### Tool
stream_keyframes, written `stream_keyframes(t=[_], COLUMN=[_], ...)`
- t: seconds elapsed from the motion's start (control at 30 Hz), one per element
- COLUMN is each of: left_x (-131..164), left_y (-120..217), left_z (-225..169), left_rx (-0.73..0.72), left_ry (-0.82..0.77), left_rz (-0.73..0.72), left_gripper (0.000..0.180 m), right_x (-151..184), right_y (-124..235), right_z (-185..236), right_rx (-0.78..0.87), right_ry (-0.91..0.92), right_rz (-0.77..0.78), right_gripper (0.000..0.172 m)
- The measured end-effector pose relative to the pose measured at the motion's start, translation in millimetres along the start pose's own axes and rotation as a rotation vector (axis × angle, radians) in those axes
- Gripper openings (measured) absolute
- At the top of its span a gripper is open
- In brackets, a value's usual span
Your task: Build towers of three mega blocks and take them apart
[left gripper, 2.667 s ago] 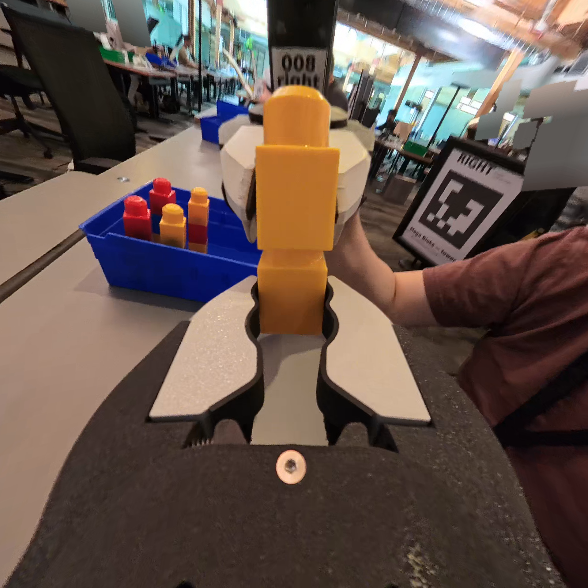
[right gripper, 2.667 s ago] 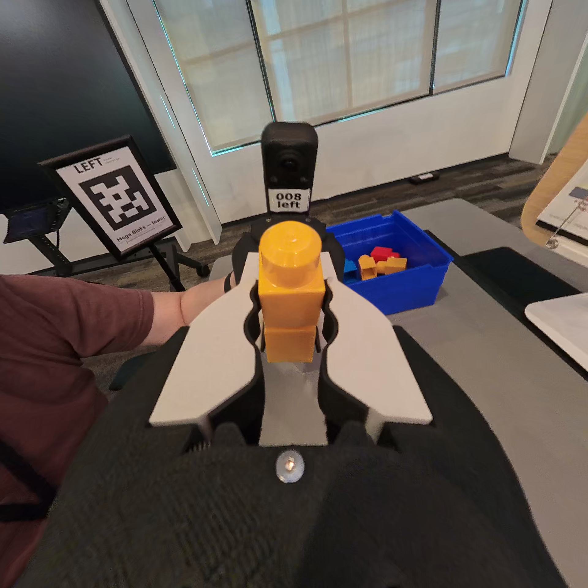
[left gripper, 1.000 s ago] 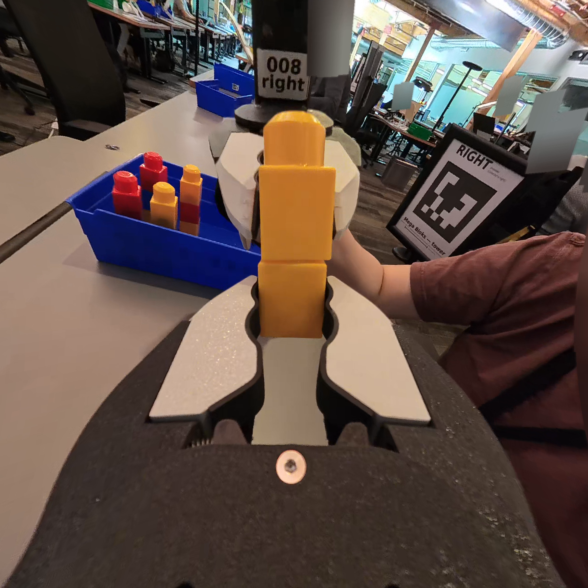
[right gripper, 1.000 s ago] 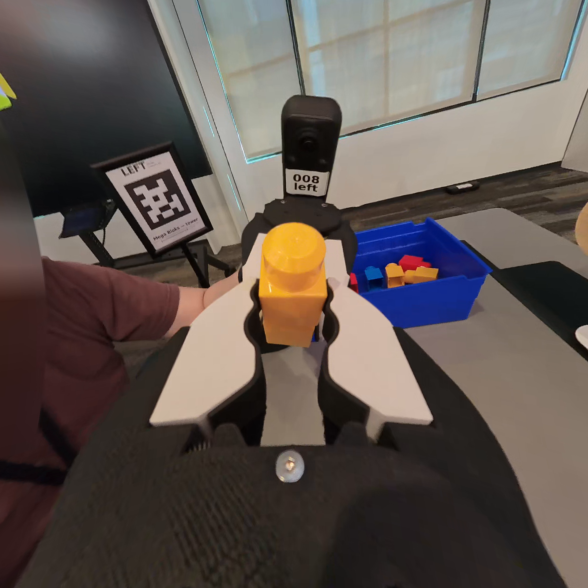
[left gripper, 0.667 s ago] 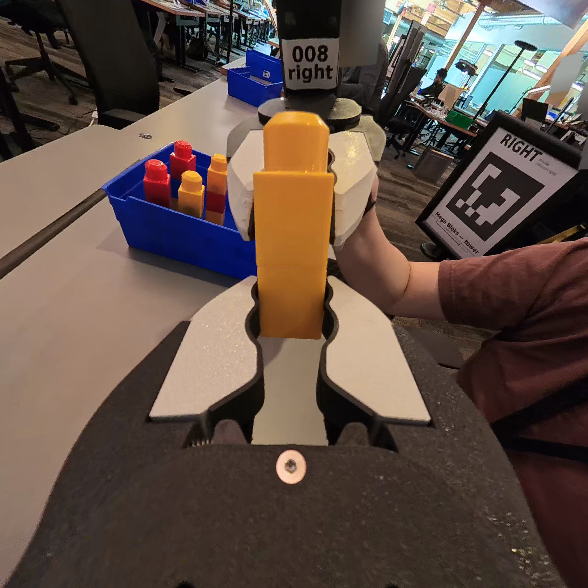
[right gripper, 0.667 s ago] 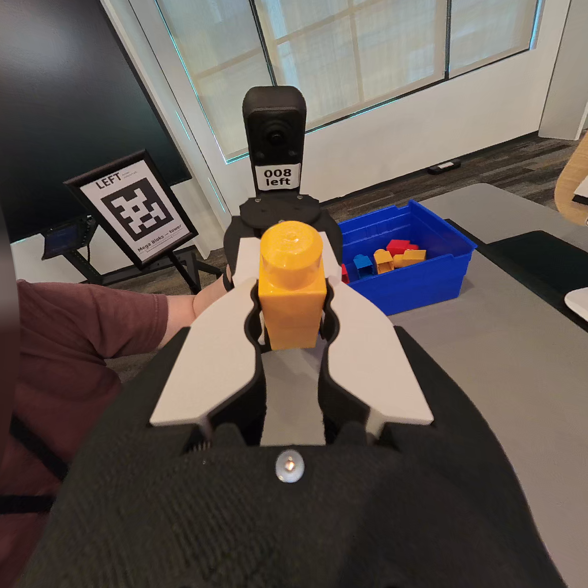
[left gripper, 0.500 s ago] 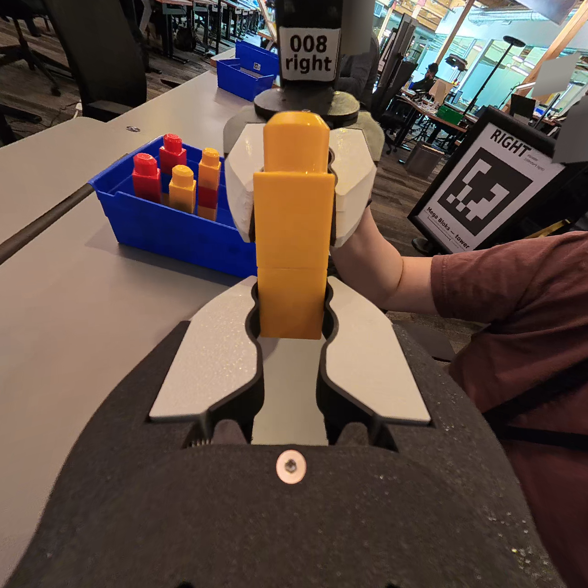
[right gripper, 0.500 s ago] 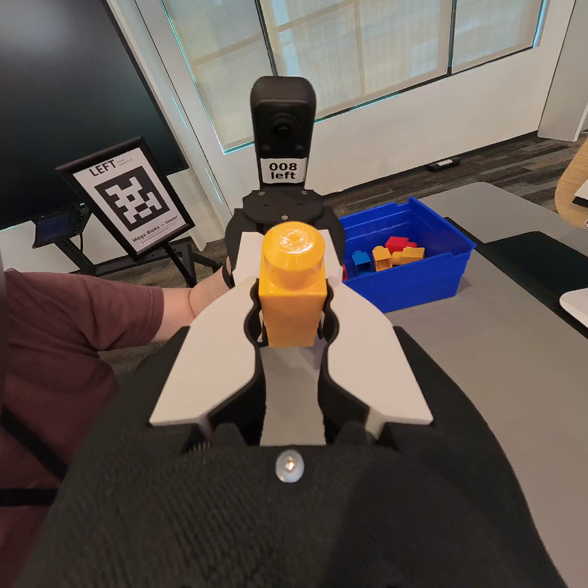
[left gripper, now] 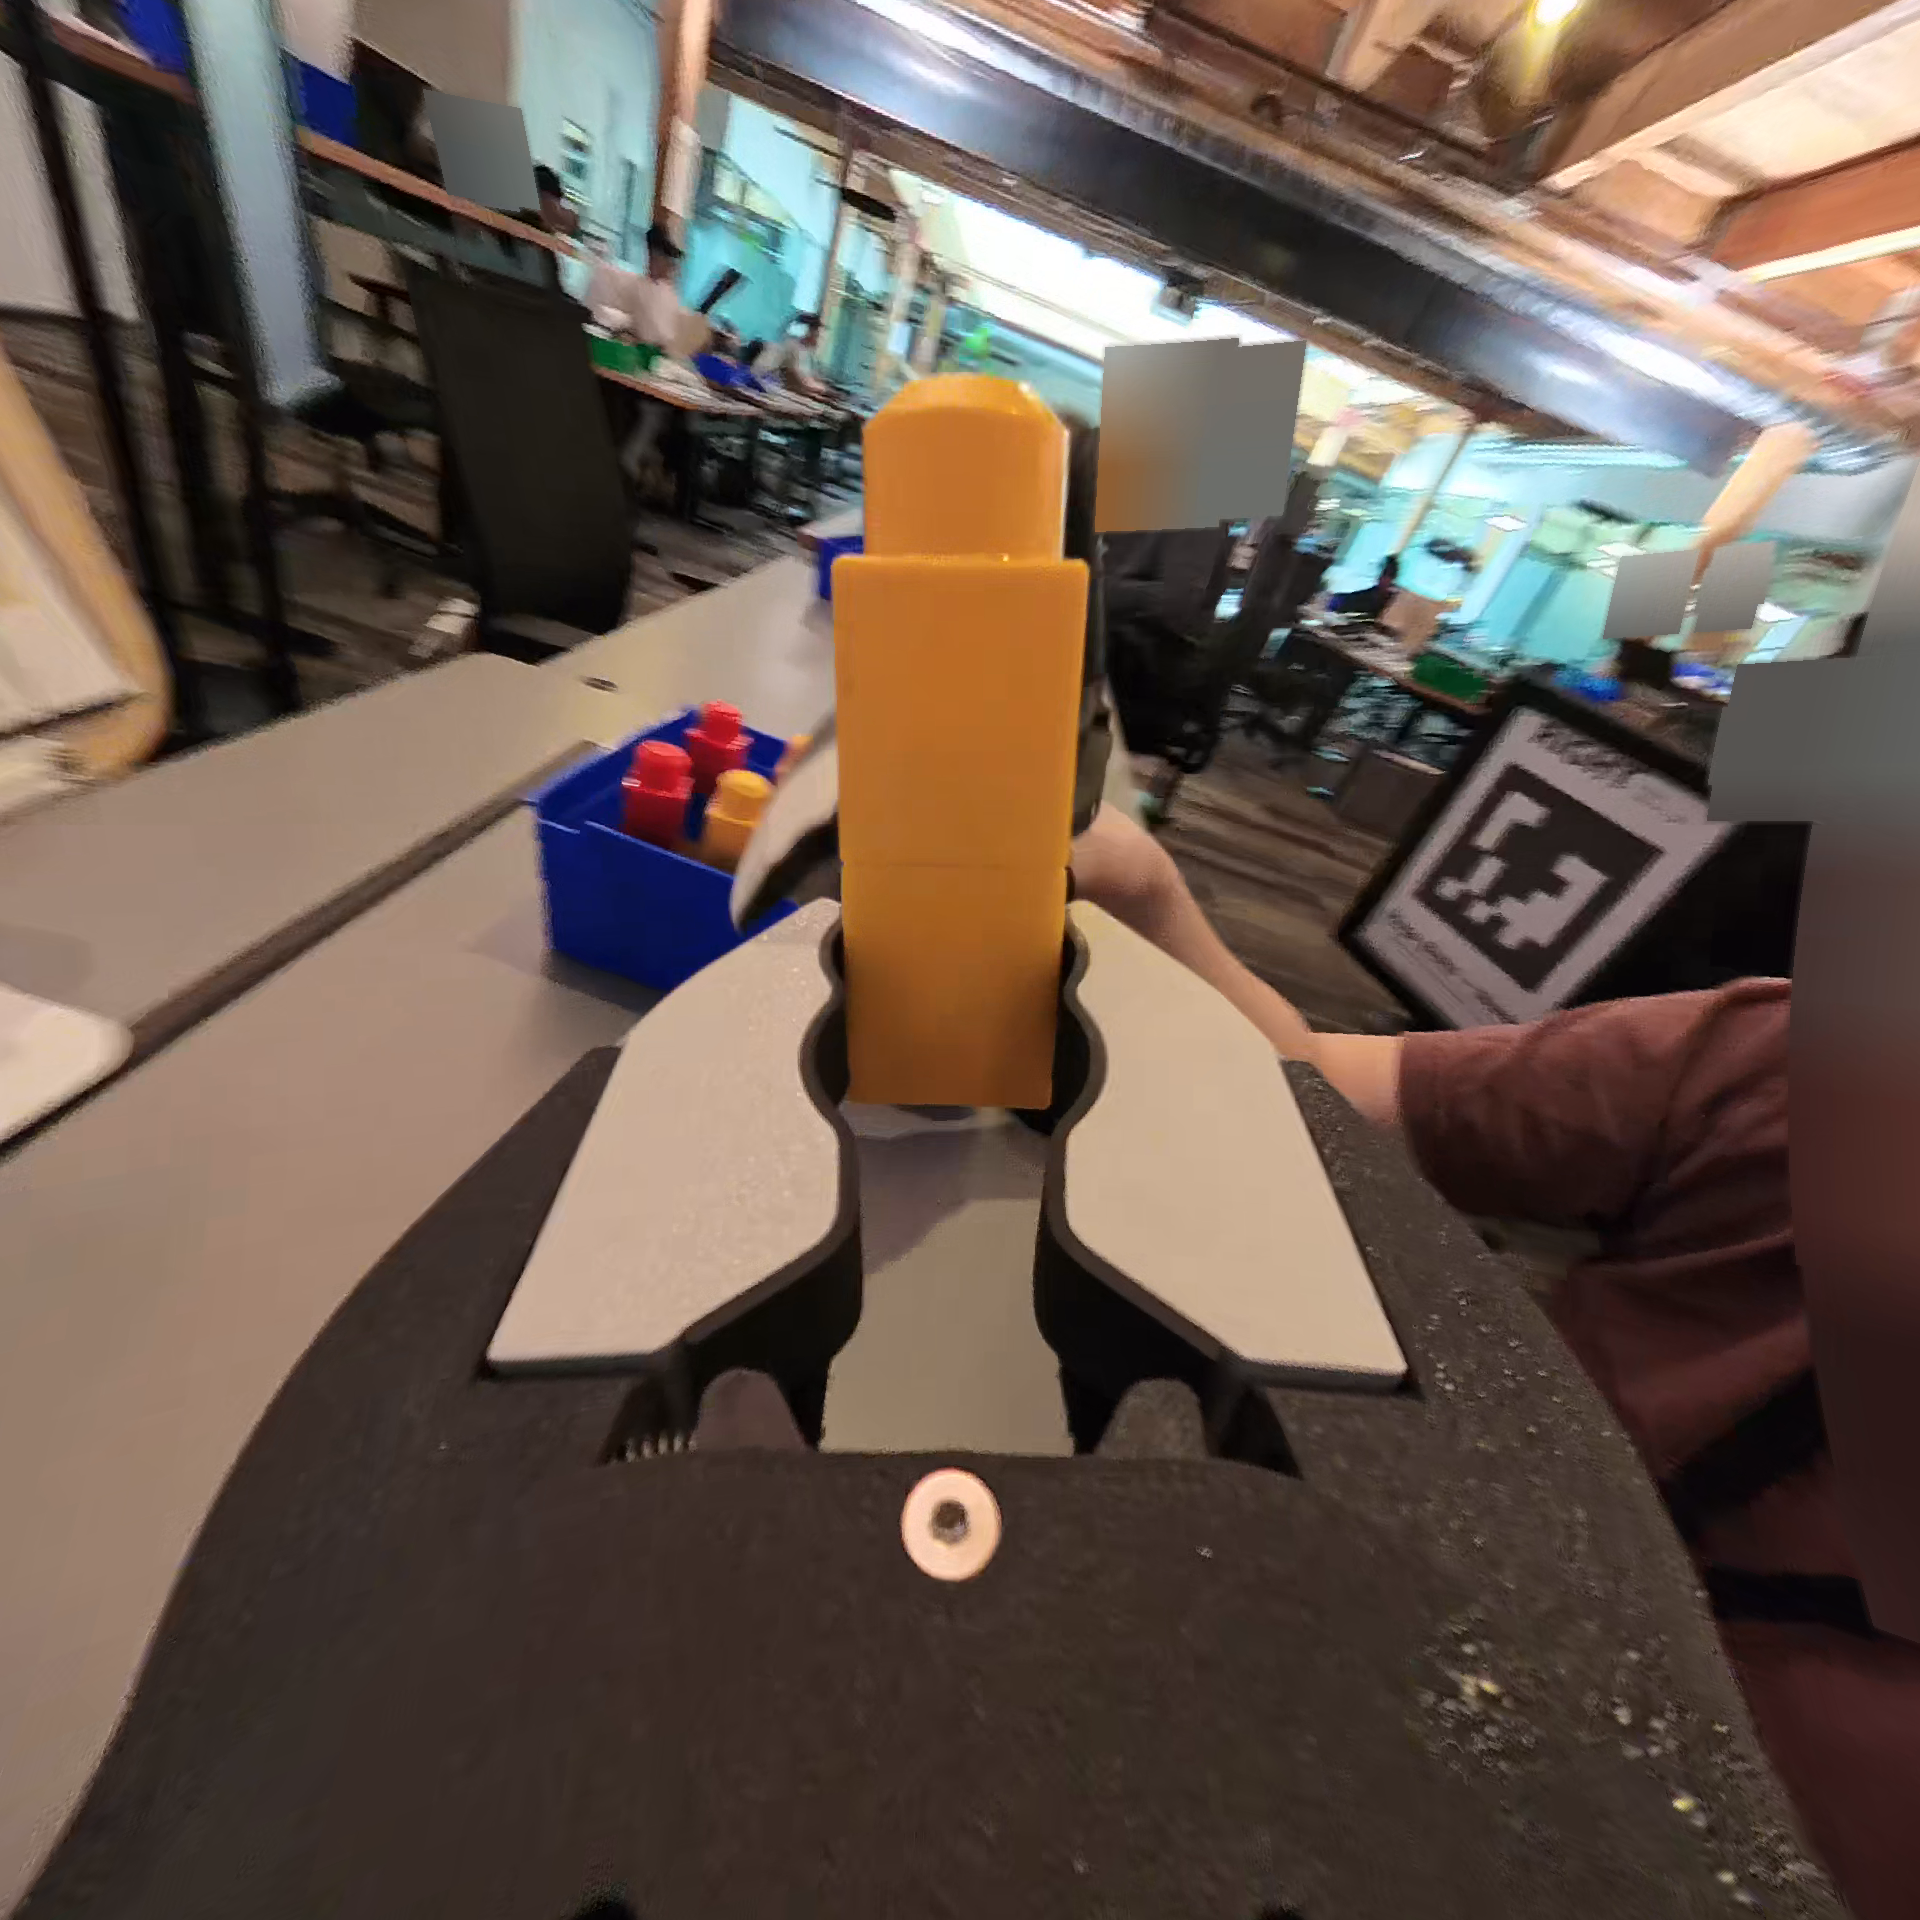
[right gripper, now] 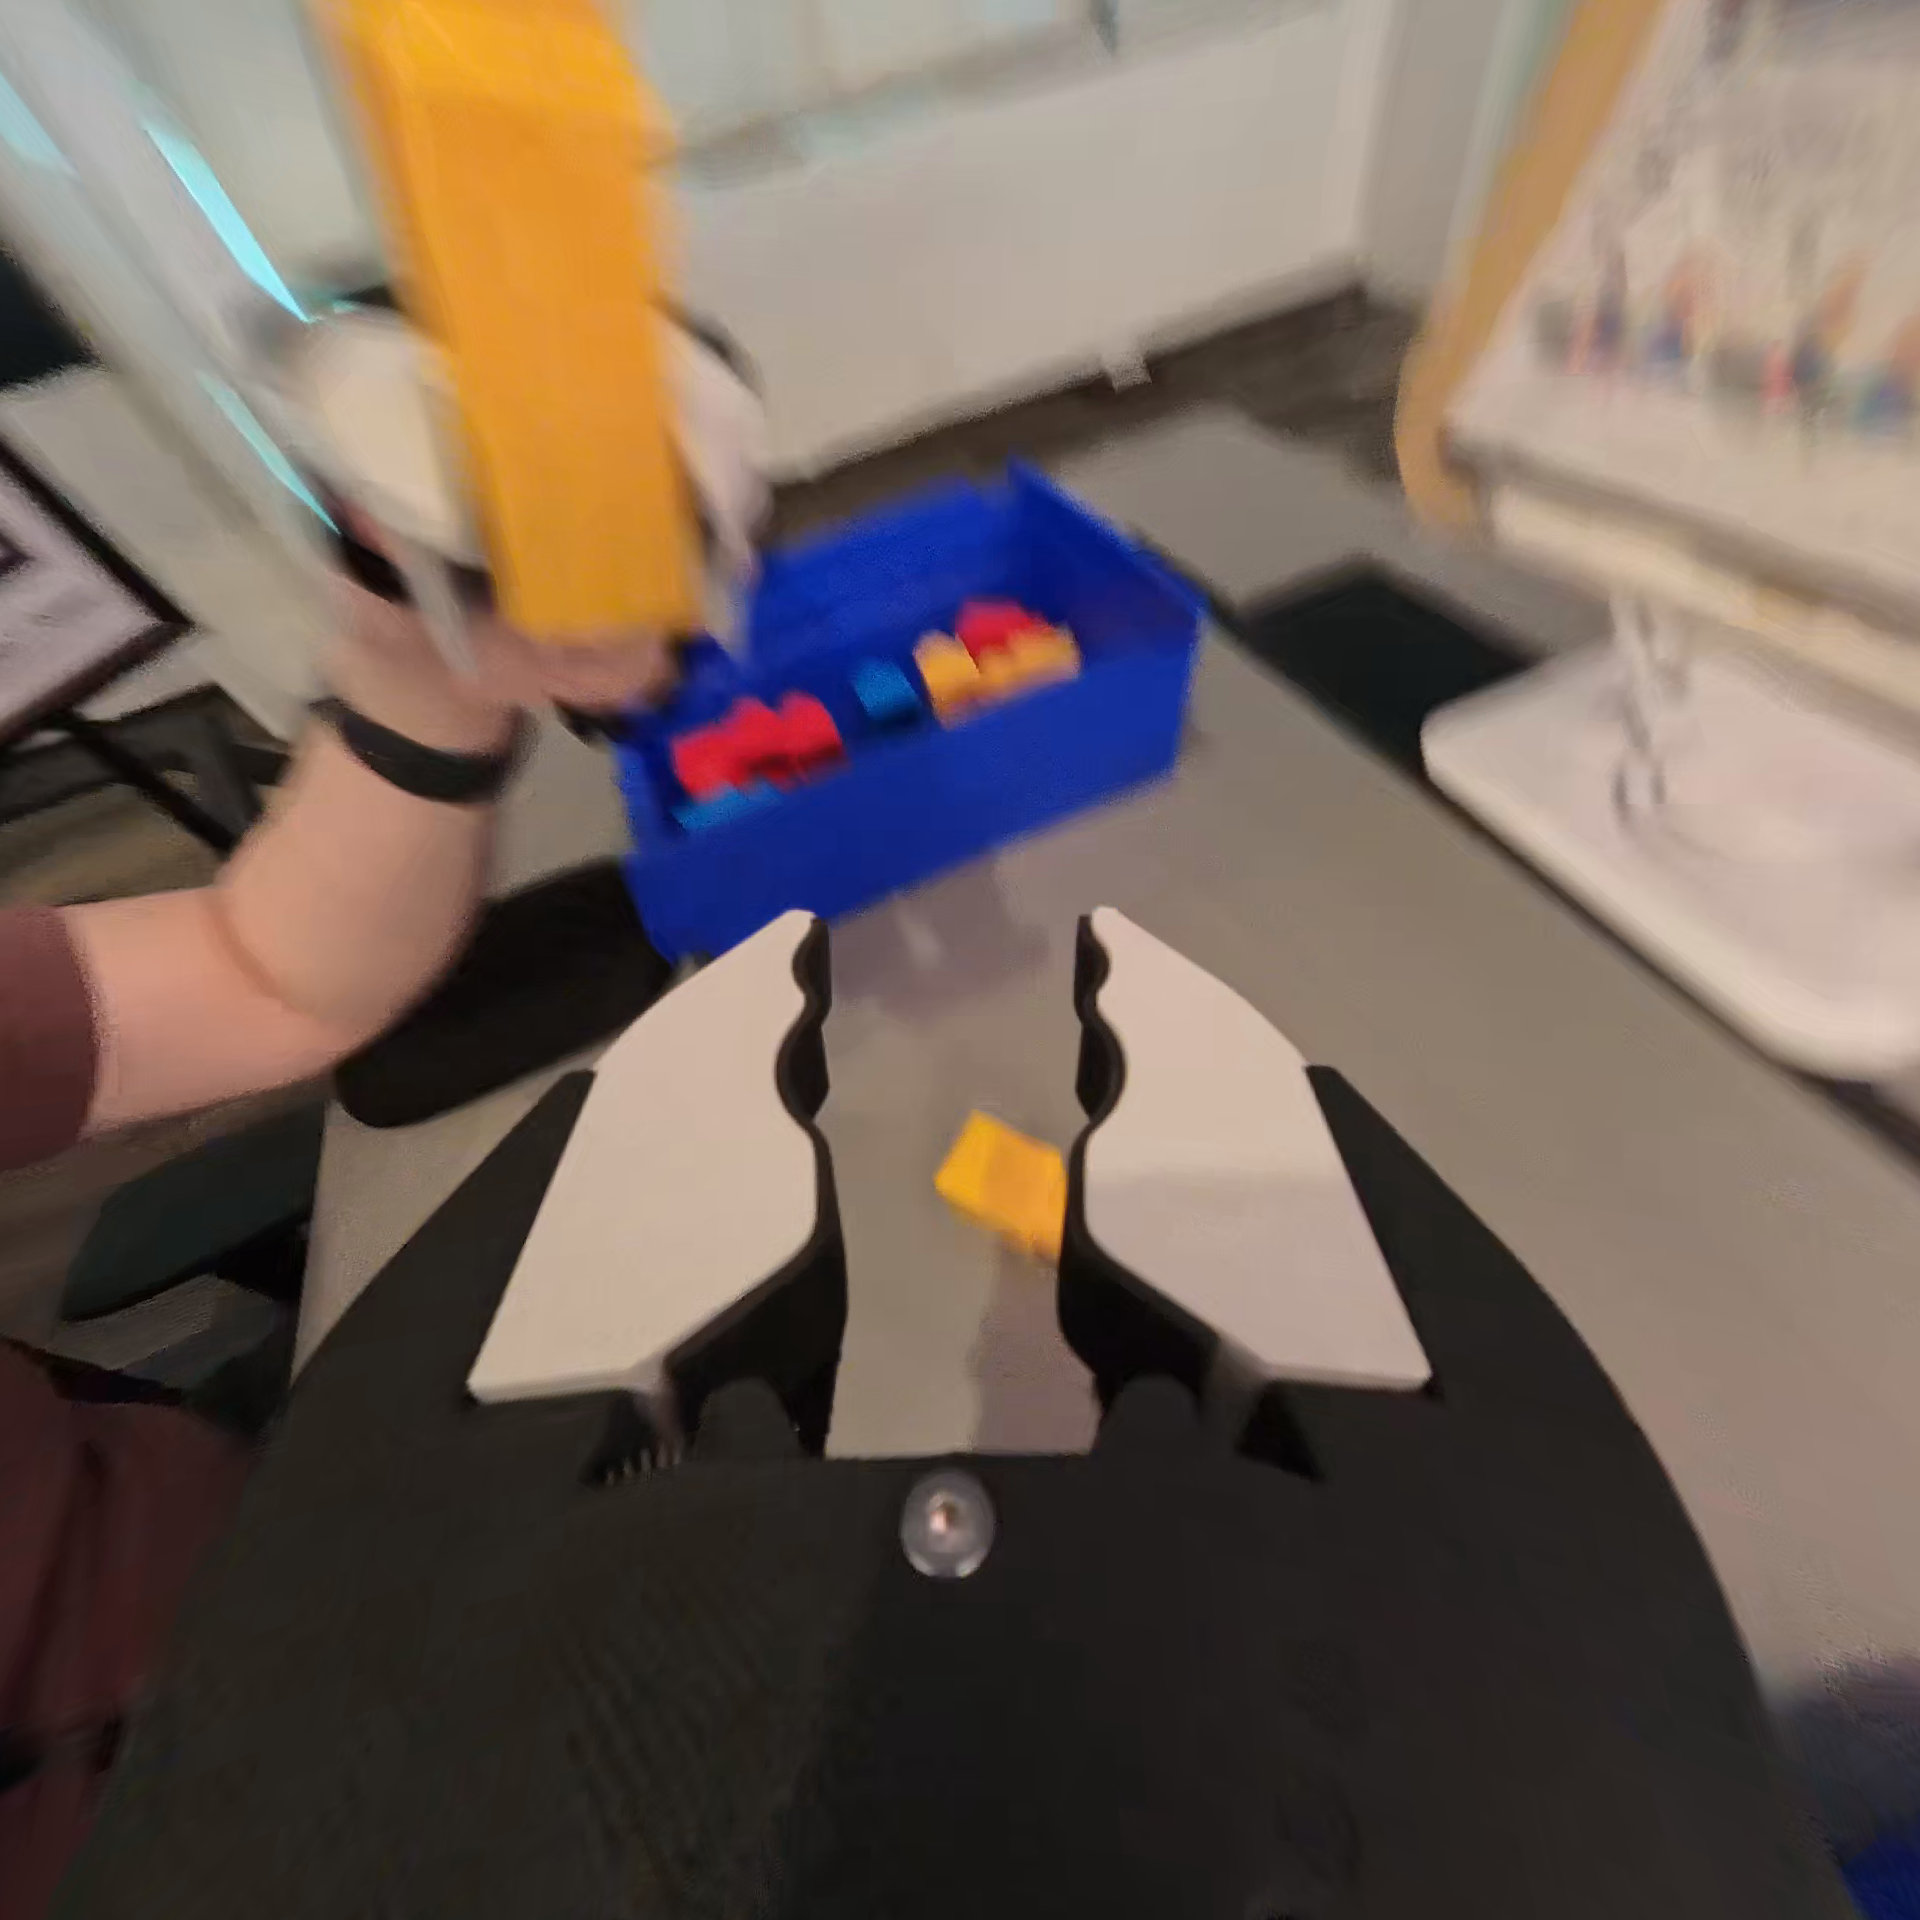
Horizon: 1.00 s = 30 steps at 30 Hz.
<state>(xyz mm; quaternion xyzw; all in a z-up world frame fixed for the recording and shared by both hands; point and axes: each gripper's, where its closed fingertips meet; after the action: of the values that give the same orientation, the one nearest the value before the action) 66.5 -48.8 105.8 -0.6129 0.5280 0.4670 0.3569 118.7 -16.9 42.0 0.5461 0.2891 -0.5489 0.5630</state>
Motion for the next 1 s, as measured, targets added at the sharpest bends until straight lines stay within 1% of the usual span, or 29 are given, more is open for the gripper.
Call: stream_keyframes(t=[0.07, 0.1, 0.13, 0.17, 0.2, 0.3, 0.43, 0.53, 0.63, 0.8, 0.87, 0.93, 1.0], left_x=[-10, -13, -17, -20, -23, -29, -28, -23, -20, -16, -14, -15, -18], left_y=[17, 25, 31, 36, 41, 49, 48, 43, 37, 31, 29, 30, 33], left_z=[12, 14, 15, 14, 14, 12, 10, 9, 7, 4, 4, 4, 7], left_rx=[-0.121, -0.155, -0.172, -0.183, -0.188, -0.184, -0.171, -0.169, -0.163, -0.146, -0.145, -0.152, -0.177], left_ry=[-0.081, -0.106, -0.115, -0.117, -0.117, -0.114, -0.103, -0.109, -0.12, -0.12, -0.117, -0.117, -0.118], left_rz=[-0.017, -0.021, -0.025, -0.032, -0.043, -0.07, -0.062, -0.035, -0.017, 0.003, 0.011, 0.01, 0.002], left_gripper=[0.036, 0.036, 0.036, 0.036, 0.036, 0.036, 0.036, 0.036, 0.036, 0.036, 0.036, 0.036, 0.036], right_x=[37, 56, 76, 96, 113, 151, 179, 186, 183, 149, 142, 132, 116], right_y=[-18, -27, -34, -38, -39, -35, -42, -50, -50, -77, -82, -79, -74], right_z=[-14, -16, -13, -10, -11, -13, -28, -35, -57, -74, -77, -82, -82], right_rx=[0.036, 0.031, -0.002, -0.026, -0.02, -0.02, 0.036, 0.067, 0.208, 0.323, 0.366, 0.424, 0.451], right_ry=[-0.135, -0.184, -0.232, -0.285, -0.322, -0.375, -0.373, -0.367, -0.225, 0.009, 0.089, 0.122, 0.068], right_rz=[0.158, 0.236, 0.333, 0.433, 0.512, 0.691, 0.783, 0.792, 0.796, 0.598, 0.56, 0.524, 0.43], right_gripper=[0.041, 0.034, 0.022, 0.019, 0.022, 0.023, 0.026, 0.029, 0.023, 0.022, 0.023, 0.023, 0.026])
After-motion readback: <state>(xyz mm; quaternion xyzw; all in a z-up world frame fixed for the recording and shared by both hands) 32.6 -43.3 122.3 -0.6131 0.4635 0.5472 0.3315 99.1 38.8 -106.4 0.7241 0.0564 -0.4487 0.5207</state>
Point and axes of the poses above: each gripper's, where its closed fingertips meet, y back along the fingers, x out of its underside, z = x × y across the jaws, and after that the axes turned 8 degrees about -x, right-handed
